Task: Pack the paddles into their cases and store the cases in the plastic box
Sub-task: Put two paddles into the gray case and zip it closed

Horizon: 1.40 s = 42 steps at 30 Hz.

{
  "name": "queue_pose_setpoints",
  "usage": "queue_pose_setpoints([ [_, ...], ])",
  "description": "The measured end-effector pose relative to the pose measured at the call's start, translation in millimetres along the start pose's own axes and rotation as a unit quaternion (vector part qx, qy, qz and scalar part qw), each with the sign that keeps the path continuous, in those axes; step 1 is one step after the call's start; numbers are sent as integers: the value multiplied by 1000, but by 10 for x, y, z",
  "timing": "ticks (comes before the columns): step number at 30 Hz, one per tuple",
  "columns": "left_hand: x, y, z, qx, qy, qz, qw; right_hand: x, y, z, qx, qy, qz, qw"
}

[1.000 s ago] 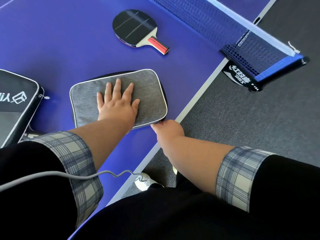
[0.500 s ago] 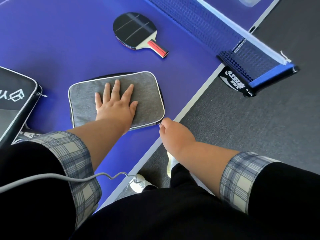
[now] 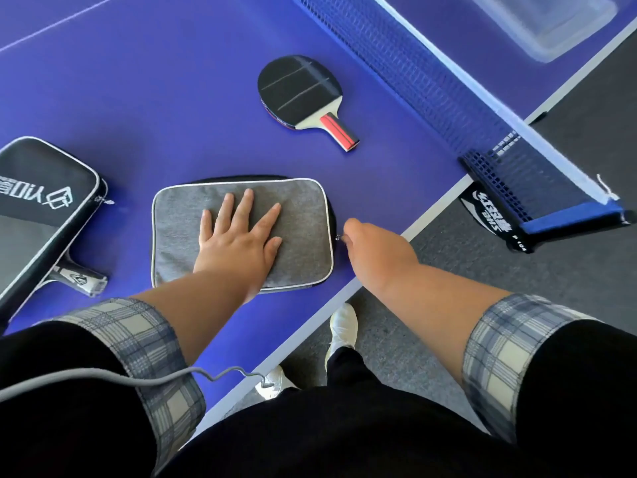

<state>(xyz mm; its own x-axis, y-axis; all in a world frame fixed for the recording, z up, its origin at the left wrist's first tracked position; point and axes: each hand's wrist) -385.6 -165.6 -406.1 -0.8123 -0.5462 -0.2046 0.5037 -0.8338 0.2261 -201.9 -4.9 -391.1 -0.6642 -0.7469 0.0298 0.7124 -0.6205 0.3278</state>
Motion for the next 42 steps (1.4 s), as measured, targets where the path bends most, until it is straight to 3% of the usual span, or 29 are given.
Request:
queue_pose_setpoints([
  [13, -57, 16, 86, 12, -15, 3, 1000, -136, -1126, 361, -5, 34, 121, 992],
  [23, -51, 5, 68, 4, -19, -4, 1000, 251, -1586, 458, -22, 60, 242, 968],
  [31, -66, 7, 101, 8, -1, 9, 1000, 619, -1672, 572, -21, 6, 301, 953],
  [37, -50, 1, 76, 19, 15, 9, 1000, 919, -1567, 525, -45, -7, 291, 956],
  [42, -77, -8, 93, 28, 57, 26, 998, 891, -1297, 529, -72, -78, 159, 982],
])
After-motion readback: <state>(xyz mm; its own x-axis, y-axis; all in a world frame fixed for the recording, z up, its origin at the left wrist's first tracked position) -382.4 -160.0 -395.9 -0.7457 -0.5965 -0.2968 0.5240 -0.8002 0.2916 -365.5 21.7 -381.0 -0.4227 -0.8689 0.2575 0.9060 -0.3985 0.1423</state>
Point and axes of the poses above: each hand's wrist, its own y-axis away from the middle knuckle, its own z-axis out of the back of the hand, x = y × z, and after that the axes turned 9 degrees about y, right-handed
